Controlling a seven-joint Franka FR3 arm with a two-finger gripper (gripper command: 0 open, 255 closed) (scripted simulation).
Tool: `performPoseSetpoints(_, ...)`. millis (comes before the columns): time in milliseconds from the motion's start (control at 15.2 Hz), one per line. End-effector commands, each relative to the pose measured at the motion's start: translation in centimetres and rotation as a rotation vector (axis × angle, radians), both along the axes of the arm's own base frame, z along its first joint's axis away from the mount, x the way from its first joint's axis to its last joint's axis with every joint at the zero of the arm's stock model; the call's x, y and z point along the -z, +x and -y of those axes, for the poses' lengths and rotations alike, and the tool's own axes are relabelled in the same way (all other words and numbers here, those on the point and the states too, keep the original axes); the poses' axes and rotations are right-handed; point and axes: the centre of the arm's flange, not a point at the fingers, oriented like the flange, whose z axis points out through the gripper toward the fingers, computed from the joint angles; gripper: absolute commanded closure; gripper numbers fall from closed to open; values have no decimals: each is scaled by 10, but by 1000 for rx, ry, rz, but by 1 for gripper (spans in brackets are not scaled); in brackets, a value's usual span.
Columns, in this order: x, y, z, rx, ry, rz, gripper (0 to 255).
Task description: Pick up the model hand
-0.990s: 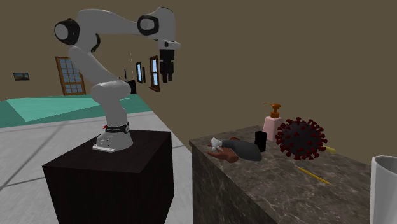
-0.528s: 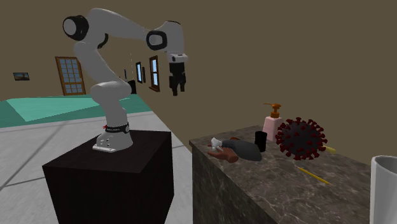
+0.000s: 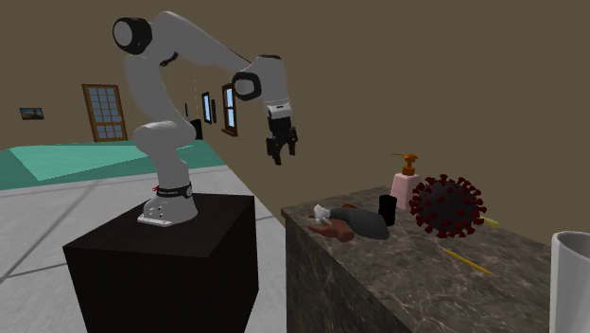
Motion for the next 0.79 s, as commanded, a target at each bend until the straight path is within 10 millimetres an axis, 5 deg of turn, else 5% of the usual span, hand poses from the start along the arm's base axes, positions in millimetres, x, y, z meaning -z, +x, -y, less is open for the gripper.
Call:
performPoseSetpoints(0,20,15,6,65,19,17,0)
performPoseSetpoints(726,121,88,64,404,124,95,0)
